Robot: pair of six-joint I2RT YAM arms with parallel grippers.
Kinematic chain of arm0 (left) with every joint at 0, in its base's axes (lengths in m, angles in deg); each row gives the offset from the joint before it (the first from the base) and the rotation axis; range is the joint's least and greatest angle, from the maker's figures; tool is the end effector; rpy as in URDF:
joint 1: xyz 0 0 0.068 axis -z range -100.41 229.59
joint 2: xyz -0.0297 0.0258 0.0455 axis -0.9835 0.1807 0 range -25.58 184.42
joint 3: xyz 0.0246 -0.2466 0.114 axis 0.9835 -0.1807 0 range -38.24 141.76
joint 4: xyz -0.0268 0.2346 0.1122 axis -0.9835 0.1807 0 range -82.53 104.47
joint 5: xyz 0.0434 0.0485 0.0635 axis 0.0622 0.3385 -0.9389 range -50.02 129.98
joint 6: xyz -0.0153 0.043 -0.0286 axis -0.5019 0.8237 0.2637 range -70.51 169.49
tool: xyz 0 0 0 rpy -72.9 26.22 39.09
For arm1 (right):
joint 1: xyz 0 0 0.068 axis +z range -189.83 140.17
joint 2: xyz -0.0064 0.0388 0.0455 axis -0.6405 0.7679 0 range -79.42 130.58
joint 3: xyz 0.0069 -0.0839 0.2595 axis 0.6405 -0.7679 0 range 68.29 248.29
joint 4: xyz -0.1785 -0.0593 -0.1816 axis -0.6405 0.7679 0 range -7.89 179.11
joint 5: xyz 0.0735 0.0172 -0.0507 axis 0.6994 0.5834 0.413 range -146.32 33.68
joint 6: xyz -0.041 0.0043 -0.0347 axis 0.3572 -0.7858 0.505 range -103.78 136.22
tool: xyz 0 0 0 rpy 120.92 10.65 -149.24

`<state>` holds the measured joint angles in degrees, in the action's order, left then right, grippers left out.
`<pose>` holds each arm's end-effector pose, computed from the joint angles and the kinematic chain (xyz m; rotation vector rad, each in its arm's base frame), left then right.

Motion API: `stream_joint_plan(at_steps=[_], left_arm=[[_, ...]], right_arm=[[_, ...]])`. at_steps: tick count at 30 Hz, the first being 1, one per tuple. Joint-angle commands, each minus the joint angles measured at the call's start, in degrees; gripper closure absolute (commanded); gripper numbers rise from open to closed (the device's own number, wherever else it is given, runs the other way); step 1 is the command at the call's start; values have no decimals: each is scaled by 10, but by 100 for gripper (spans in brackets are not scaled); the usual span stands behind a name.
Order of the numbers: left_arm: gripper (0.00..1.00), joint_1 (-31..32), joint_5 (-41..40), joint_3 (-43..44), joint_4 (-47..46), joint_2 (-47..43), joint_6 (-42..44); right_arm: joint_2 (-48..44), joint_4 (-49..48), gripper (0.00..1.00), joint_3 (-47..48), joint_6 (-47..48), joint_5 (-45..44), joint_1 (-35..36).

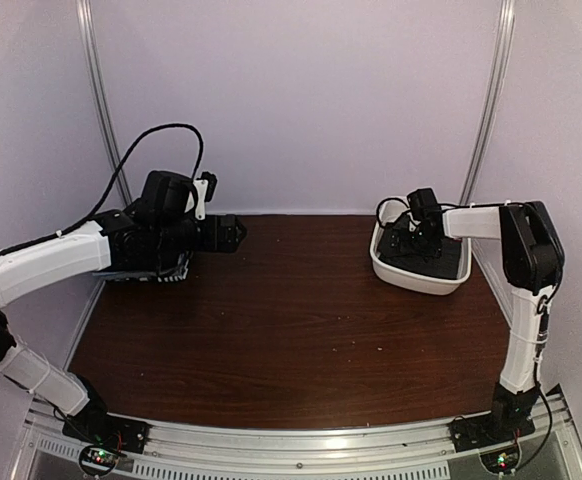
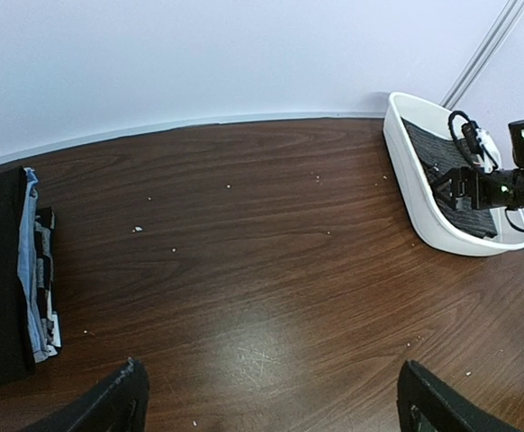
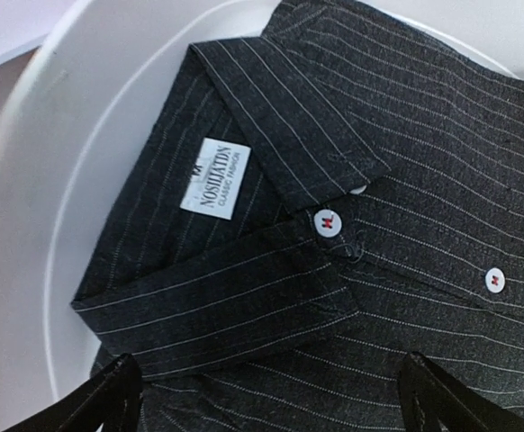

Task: Fold and stack the long sleeve shirts
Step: Pick up the crumpled shirt from the bin.

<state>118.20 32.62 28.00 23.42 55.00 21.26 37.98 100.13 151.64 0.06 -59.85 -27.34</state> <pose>0.2555 -0.1983 0.3163 0.1153 2.1429 -0.5630 0.4353 0.0941 0.1740 0.1058 2.4801 0.1370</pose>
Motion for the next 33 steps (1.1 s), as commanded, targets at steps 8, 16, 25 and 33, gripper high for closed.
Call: stream_joint_plan(at_steps=[8,16,25,33], left_arm=[[2,-4,8,-1,-16,-11,2],[2,-4,14,0,-16,-7,-2],[2,-4,13,2,-15,-9,-2],[2,-4,15,9,-13,-7,2]], right_arm=[[50,30,0,-2,20,-57,-22],[47,32,16,-36,19,-59,-65],[33,33,62,-34,20,-52,-101],[13,44,100,5,18,-25,-102]])
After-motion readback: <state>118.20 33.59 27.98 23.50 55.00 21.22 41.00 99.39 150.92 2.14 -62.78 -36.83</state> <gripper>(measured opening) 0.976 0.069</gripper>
